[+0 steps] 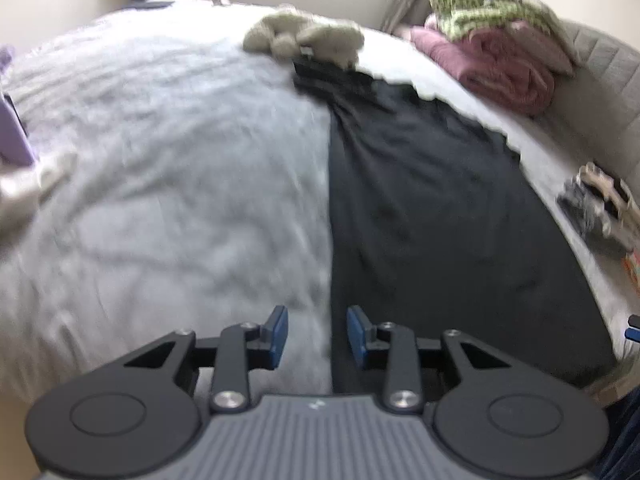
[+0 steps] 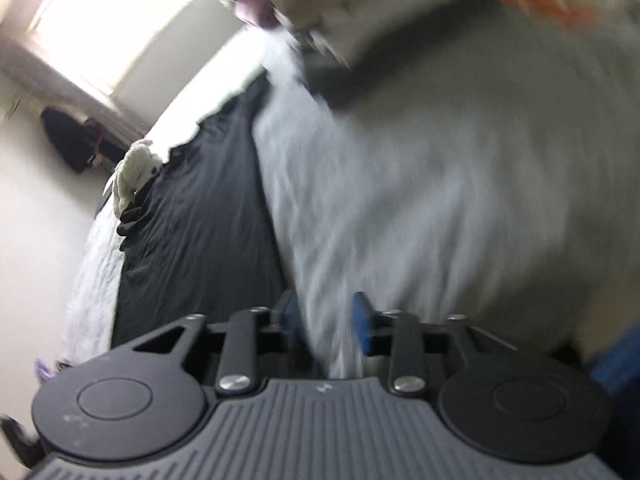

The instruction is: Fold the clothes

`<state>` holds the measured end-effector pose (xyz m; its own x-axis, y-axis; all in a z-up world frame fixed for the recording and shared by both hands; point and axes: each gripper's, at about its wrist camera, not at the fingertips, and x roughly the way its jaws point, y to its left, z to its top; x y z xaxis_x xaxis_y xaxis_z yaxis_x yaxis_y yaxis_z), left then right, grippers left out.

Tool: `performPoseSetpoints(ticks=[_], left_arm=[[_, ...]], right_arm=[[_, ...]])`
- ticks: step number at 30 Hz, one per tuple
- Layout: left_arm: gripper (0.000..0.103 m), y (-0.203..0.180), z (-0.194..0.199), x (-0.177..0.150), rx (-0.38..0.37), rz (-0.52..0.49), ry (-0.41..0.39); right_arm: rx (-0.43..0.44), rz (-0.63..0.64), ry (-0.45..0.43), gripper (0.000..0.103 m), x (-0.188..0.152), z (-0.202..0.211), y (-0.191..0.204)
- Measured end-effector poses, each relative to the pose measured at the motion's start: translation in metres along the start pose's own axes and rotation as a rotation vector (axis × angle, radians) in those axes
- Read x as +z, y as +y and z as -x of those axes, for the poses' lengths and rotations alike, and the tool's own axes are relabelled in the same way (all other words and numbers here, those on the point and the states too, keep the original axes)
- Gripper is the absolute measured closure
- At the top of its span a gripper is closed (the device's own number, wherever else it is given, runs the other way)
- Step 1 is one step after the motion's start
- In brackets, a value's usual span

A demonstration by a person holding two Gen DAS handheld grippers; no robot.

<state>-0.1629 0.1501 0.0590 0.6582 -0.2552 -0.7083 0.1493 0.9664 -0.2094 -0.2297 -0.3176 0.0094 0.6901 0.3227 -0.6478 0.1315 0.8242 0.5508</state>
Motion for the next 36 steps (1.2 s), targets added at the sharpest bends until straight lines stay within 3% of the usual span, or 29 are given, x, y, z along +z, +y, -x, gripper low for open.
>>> performPoseSetpoints(ticks=[5,7,10,13,14,16,20,24,26,29,32,36], left_arm=[[0.070,-0.014,-0.013,0.036,-0.039,-0.056,-0.057],[0.070,-0.019,-0.018,0.051,-0.055,-0.079,-0.080],[0.070,-0.042,-0.067,0.065,-0.039,-0.179,-0.071],[0.070,-0.038,-0.108,0.063,0.051,-0.221,-0.021],[0.070,-0.032,-0.113,0.061,0.072,-0.220,-0.011],[0.072,-0.013,-0.111,0.058,0.039,-0.187,-0.023],[0.075,0.001,-0.104,0.057,0.041,-0.205,-0.014],[0.075,0.014,-0.098,0.071,-0.018,-0.114,0.008],[0.075,0.016,-0.098,0.083,-0.050,-0.091,-0.026],[0.074,0.010,-0.110,0.105,-0.049,-0.121,-0.063],[0.074,0.010,-0.141,0.132,0.005,-0.148,-0.051],[0.075,0.022,-0.165,0.142,0.027,-0.156,-0.052]], right_arm=[[0.011,0.275,-0.033,0.066,0.027,-0.017,0.041],[0.079,0.474,0.003,0.065,0.030,-0.051,0.083],[0.131,0.782,0.076,0.065,0.019,-0.109,0.131],[0.113,1.004,0.152,0.065,0.010,-0.162,0.149],[0.105,1.017,0.166,0.062,0.013,-0.173,0.145],[0.117,0.917,0.180,0.061,0.036,-0.175,0.124],[-0.004,0.817,0.166,0.063,0.069,-0.156,0.076],[-0.024,0.765,0.198,0.064,0.085,-0.151,0.061],[-0.032,0.779,0.199,0.060,0.087,-0.156,0.071],[0.031,0.778,0.161,0.056,0.094,-0.171,0.095],[0.127,0.823,0.168,0.056,0.101,-0.207,0.130],[0.190,0.917,0.194,0.055,0.107,-0.264,0.174]])
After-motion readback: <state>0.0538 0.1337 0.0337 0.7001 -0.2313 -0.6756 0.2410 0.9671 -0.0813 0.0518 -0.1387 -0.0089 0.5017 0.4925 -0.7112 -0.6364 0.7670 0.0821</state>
